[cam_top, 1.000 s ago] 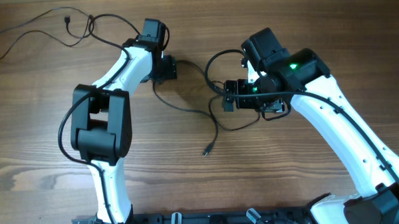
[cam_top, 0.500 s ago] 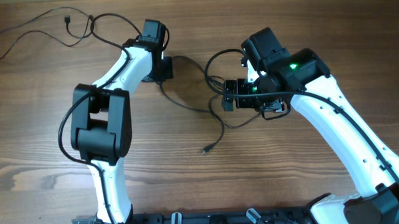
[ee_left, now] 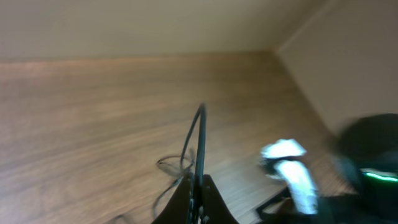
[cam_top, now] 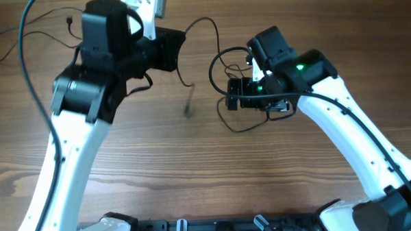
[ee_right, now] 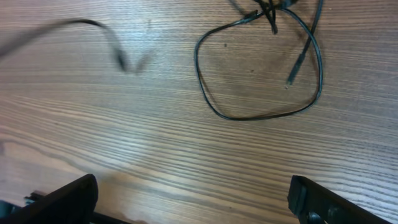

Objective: Untangle cables

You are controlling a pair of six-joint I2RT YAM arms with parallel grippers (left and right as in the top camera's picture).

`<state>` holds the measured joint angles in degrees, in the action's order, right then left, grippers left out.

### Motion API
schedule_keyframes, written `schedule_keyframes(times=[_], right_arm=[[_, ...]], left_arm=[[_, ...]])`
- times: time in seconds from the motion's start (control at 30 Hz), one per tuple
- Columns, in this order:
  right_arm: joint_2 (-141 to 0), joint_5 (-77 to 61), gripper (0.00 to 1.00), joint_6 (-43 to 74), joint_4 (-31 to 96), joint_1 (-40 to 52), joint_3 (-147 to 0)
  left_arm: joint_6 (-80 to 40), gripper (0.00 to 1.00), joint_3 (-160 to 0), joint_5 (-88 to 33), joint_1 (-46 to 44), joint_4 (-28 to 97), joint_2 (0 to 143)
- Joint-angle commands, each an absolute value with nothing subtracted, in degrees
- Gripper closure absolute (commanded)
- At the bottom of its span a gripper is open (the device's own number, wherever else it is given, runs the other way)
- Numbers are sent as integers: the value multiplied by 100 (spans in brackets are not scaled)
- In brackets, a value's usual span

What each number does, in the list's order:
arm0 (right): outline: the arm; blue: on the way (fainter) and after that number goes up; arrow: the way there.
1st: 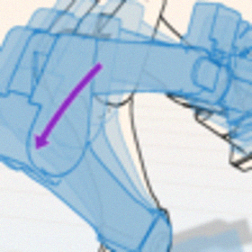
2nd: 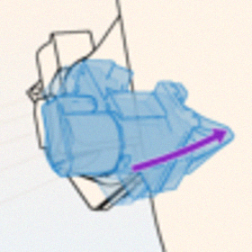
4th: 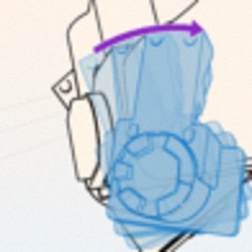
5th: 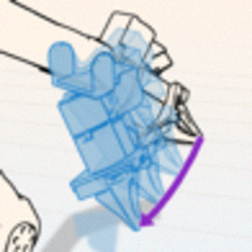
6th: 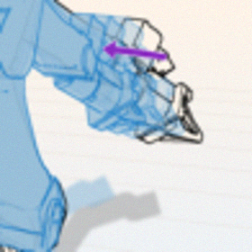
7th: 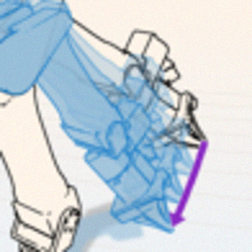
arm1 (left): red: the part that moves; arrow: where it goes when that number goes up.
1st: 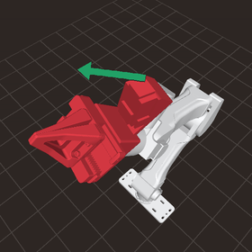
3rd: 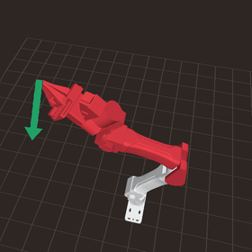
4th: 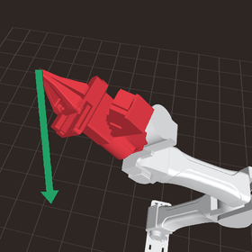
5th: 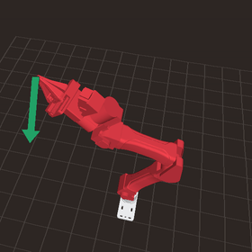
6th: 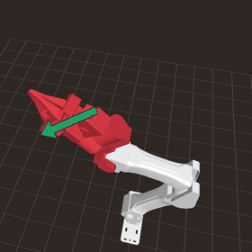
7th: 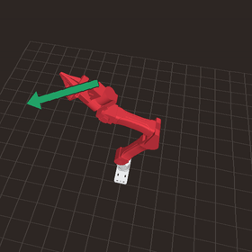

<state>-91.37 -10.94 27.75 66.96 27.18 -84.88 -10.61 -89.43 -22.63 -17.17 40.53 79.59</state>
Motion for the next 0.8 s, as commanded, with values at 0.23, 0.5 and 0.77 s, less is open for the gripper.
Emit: schedule_keyframes(times=[0.23,0.5,0.77], right_arm=[[-9900,-867,0,2718,6593,2716,-8462],[-9998,-954,0,2718,6543,2716,-8462],[-9998,-947,0,2698,6694,2716,-8462]], left_arm=[[-2344,96,-8969,-2414,-1964,2217,6313],[-2294,91,-8967,-989,-1966,3986,6539],[-2388,32,-8967,340,-1964,6200,8860]])
